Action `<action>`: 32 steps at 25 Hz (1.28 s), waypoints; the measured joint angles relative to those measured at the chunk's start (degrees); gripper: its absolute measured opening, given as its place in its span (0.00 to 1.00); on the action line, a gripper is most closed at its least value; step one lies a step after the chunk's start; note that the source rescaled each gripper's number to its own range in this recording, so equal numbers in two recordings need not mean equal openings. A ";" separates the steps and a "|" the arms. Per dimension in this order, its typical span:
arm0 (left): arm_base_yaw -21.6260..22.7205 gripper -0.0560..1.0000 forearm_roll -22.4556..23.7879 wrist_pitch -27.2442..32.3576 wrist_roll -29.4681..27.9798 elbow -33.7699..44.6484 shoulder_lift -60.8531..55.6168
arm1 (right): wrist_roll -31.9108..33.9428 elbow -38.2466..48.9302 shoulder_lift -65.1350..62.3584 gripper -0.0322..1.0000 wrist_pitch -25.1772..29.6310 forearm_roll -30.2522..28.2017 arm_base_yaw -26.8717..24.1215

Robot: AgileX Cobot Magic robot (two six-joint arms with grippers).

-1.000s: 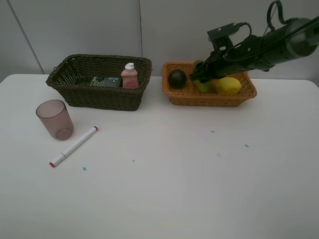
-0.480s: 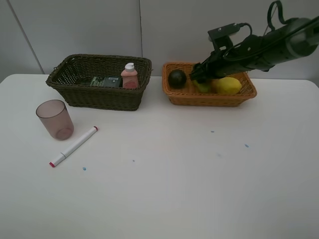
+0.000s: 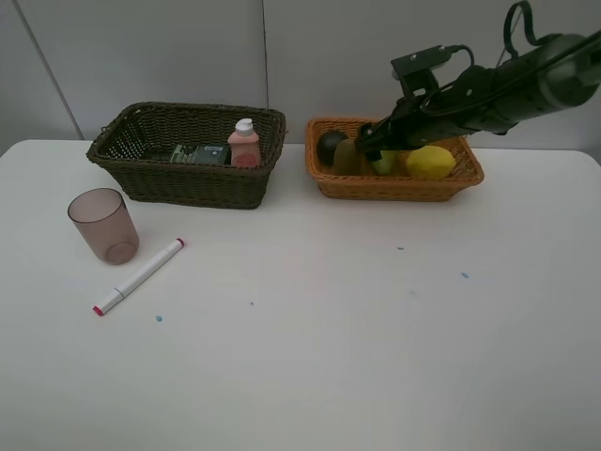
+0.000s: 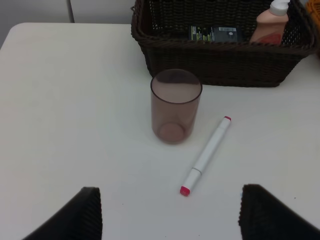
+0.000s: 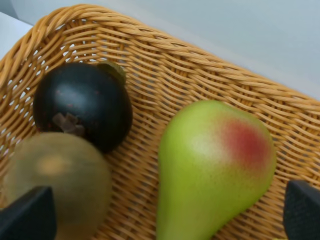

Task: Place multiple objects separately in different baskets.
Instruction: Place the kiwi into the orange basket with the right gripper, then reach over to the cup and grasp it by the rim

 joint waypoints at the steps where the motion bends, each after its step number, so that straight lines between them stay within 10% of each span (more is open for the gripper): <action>1: 0.00 0.76 0.00 0.00 0.00 0.00 0.00 | 0.00 0.00 0.00 0.99 0.31 0.00 0.00; 12: 0.00 0.76 0.00 0.00 0.00 0.00 0.00 | 0.00 0.00 -8.07 0.99 11.72 -0.05 0.00; 32: 0.00 0.76 0.00 0.00 0.00 0.00 0.00 | 4.56 1.12 -40.75 1.00 50.19 -3.94 0.00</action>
